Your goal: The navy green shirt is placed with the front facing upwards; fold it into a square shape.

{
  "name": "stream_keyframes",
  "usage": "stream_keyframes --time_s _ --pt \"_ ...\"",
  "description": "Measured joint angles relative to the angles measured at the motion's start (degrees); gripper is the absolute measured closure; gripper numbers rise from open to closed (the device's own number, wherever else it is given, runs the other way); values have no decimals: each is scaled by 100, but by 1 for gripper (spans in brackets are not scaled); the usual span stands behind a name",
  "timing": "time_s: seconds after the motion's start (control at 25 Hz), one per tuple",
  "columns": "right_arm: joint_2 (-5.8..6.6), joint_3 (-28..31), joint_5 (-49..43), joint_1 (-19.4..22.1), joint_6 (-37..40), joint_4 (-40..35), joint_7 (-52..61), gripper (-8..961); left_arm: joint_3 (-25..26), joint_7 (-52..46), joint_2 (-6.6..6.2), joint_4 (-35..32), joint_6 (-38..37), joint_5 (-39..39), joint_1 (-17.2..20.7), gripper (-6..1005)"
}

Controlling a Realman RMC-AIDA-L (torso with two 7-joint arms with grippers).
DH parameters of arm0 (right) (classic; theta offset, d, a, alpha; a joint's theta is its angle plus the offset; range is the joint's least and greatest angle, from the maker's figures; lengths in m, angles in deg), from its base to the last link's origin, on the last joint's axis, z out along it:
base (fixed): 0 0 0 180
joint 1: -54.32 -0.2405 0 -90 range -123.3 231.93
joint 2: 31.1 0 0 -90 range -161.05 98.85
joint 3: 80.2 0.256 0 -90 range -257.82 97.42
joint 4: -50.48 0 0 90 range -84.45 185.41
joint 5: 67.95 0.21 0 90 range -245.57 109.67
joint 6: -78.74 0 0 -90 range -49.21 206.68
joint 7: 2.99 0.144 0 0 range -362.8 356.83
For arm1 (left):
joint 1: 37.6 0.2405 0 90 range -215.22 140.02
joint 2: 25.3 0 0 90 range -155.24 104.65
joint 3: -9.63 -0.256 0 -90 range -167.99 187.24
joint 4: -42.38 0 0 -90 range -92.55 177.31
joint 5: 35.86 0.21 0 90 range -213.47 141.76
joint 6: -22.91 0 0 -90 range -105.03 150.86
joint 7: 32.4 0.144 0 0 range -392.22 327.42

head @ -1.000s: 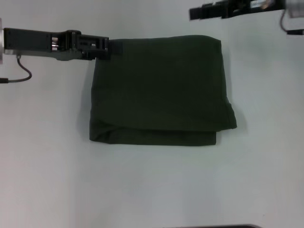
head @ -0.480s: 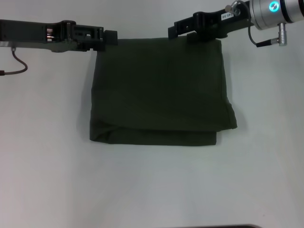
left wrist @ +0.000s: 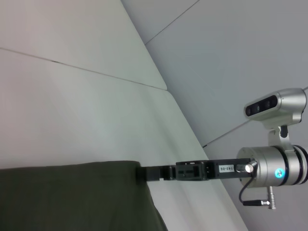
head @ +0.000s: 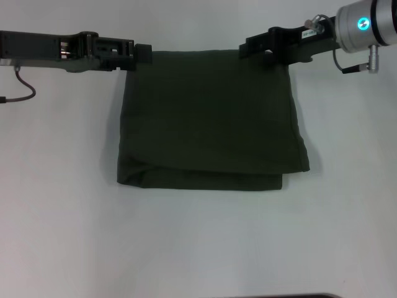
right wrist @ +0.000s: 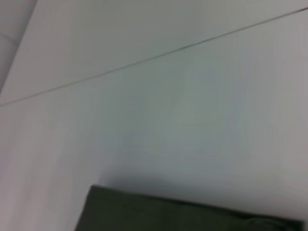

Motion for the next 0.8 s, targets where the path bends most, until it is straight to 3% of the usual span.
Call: stream_keyframes --time_s 0.32,0.64,0.8 --pt "-28 -30 -212 144 -529 -158 -24 215 15 -41 13 -1 -46 -24 40 371" --pt "71 179 483 319 1889 -964 10 216 47 -44 -47 -20 -87 -40 132 371" --pt "-97 155 624 233 2431 -787 33 217 53 -46 -85 -66 -97 -48 190 371"
